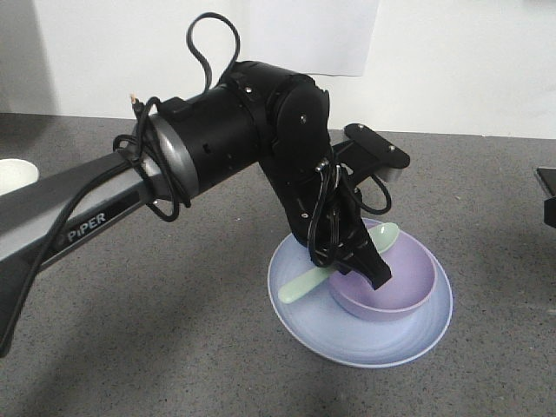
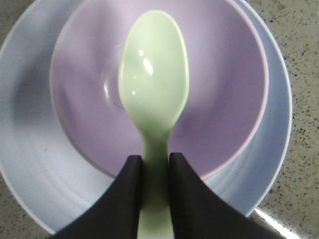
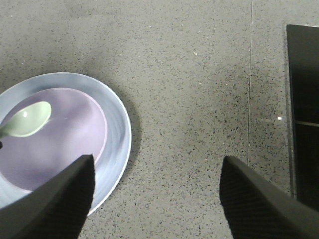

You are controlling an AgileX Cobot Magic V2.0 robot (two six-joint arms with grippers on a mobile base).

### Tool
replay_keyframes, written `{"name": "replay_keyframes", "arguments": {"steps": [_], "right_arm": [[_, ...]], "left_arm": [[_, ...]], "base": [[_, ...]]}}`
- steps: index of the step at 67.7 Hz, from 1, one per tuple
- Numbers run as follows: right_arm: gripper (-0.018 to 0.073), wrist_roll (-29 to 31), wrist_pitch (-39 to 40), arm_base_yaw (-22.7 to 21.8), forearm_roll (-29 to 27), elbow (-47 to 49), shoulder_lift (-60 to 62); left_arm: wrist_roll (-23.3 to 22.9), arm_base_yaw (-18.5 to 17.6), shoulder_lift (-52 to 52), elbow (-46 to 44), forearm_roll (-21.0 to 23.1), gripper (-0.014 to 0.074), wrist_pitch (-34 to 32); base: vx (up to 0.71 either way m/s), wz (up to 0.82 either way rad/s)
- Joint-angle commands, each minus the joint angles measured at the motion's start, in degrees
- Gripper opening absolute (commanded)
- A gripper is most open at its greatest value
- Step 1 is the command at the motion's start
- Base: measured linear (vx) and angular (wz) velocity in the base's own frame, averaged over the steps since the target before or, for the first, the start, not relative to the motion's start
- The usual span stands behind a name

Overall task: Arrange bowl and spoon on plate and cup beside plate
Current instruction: 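Move the left gripper with the spoon over the lilac bowl, then lower the spoon into the bowl and open the left gripper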

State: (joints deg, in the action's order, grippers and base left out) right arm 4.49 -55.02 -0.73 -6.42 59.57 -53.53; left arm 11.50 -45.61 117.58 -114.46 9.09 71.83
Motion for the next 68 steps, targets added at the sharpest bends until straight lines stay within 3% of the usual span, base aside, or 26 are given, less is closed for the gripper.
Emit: {"name": "replay_keyframes", "arguments": {"steps": [1,36,68], "right_arm": [[0.0506,0.2,3.1,-0.4,-0.1,1.7,0.6],[0.0506,0.2,3.0,-0.4,-0.1,1.7,0.6],[0.0506,0.2,3.0,-0.4,-0.1,1.7,0.6]], "left_arm": [[0.0,-0.6,-3.0,-1.8,1.8,-0.0001,-1.1],[0.0,-1.1,-3.0,-1.8,2.2,0.0004,-6.3],[0.0,-1.1,-3.0,-1.8,2.2,0.0024,-6.2]], "base": [[0.00,0.00],[0.00,0.00],[0.00,0.00]]}}
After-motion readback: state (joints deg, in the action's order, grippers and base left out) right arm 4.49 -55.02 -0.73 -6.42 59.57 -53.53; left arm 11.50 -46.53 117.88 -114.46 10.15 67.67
